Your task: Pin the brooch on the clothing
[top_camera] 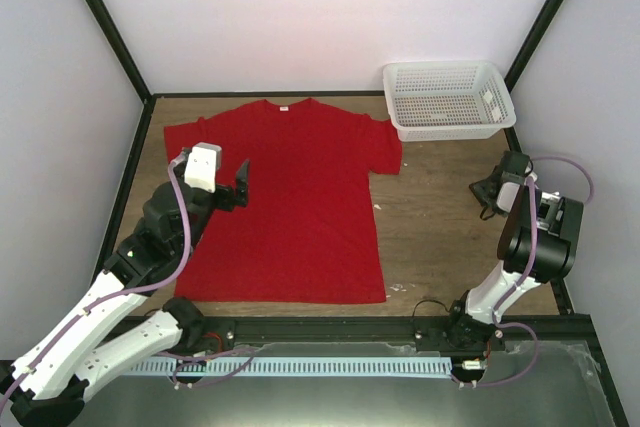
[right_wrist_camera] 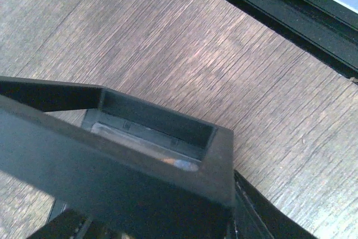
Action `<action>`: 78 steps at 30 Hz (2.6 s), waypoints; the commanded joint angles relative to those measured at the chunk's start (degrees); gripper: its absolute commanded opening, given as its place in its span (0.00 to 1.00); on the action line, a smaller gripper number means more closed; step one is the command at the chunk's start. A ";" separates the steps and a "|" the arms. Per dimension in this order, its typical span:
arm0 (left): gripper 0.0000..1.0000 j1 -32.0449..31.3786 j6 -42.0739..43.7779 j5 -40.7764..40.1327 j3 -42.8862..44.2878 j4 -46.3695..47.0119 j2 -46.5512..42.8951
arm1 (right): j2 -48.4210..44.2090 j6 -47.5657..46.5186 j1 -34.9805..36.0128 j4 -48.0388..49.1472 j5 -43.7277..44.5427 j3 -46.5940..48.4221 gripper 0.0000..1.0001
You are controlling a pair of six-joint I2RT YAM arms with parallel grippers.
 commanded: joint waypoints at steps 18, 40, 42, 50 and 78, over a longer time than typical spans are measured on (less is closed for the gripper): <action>1.00 -0.12 -0.54 0.63 -0.19 0.48 -0.42 | -6.26 -3.01 -0.35 2.27 -4.63 -2.98 0.40; 1.00 8.28 -2.62 4.48 0.20 -0.34 1.93 | -15.25 -7.69 35.94 5.63 -18.81 -7.47 0.39; 1.00 8.33 -3.77 5.49 0.85 -1.17 2.96 | -14.81 -8.99 40.51 7.58 -20.84 -8.06 0.39; 1.00 8.33 -28.75 24.84 -1.04 -3.70 6.11 | -13.76 -15.09 53.09 16.56 -24.39 -12.23 0.39; 0.59 7.44 -29.68 70.37 5.35 8.07 53.27 | -14.02 -23.66 61.44 31.98 -27.22 -19.32 0.39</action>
